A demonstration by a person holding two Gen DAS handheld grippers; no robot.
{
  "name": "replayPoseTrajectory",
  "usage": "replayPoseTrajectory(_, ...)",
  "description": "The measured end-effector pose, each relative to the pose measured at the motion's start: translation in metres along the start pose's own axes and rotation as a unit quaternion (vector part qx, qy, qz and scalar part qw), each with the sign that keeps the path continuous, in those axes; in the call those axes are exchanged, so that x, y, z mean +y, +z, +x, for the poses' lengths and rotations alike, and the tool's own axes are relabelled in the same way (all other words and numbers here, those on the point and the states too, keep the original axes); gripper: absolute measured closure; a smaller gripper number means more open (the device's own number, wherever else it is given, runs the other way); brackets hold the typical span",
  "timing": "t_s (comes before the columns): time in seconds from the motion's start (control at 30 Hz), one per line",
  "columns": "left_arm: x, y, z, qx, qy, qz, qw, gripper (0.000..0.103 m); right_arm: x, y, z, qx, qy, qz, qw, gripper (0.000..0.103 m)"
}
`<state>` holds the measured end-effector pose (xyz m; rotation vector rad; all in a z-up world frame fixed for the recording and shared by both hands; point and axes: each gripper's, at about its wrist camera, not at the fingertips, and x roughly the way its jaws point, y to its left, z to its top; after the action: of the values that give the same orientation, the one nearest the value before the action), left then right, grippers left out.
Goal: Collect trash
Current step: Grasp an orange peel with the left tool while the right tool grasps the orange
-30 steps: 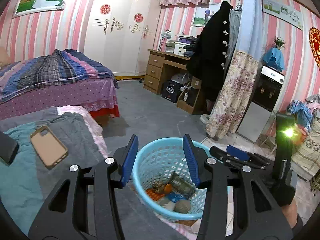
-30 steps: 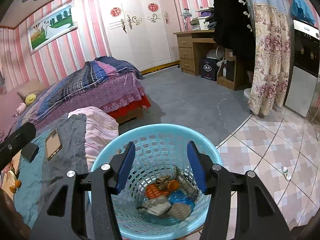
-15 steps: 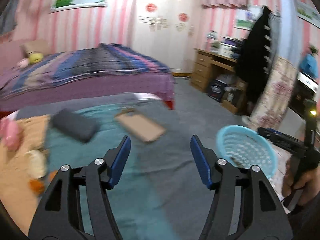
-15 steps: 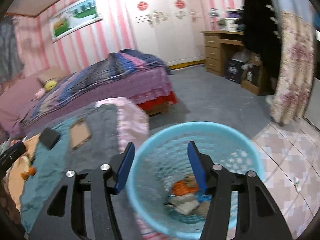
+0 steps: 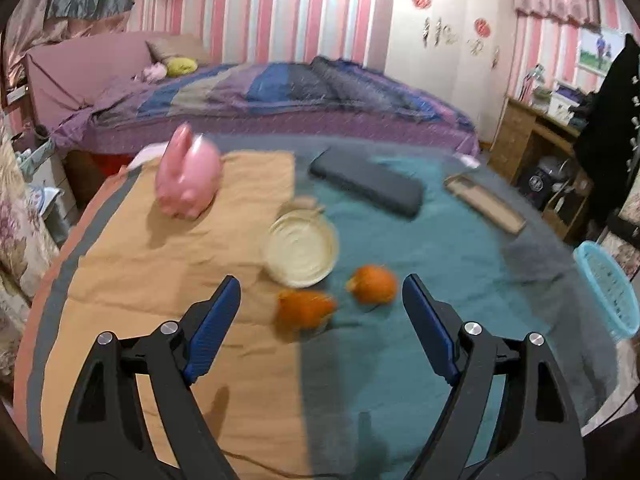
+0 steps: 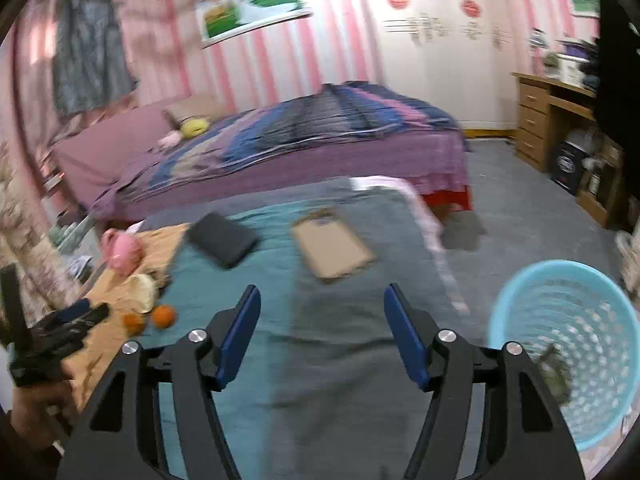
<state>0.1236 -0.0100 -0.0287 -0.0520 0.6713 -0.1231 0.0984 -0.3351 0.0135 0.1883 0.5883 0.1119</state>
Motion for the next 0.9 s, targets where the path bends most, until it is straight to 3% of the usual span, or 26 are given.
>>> replayPoseTrajectory(0.1,0.007,-0.006,0.009,0.017,-0.007,0.000,0.9998,0.022,0.039,0.000,0.016,0.014,0.027,-0.023,0.999,0.038)
replayPoseTrajectory(0.3,0.015,-0.014,0.029,0.041,-0.007,-0.006,0.9991,0.023,0.090,-0.006,0.038,0.030,0.036,-0.057,0.997,0.038)
replayPoseTrajectory(0.4,0.011,-0.013,0.038,0.055,-0.015,0.000,0.9984,0.029,0.102,-0.009,0.046,0.038,0.037,-0.064,0.997,0.038)
replayPoseTrajectory(0.63,0.011,-0.015,0.056,0.086,-0.017,-0.004,0.9962,0.051,0.117,-0.012,0.058,0.054,0.039,-0.087,0.994,0.038)
replayPoseTrajectory(0.73,0.009,-0.015,0.061,0.096,-0.023,-0.003,0.9951,0.068,0.120,-0.014,0.066,0.061,0.034,-0.093,0.993,0.038)
replayPoseTrajectory(0.8,0.011,-0.013,0.060,0.090,-0.026,-0.011,0.9956,0.075,0.126,-0.016,0.073,0.071,0.032,-0.097,0.992,0.038)
replayPoseTrajectory(0.9,0.015,-0.007,0.049,0.069,-0.031,-0.019,0.9969,0.078,0.131,-0.018,0.083,0.082,0.028,-0.101,0.991,0.038)
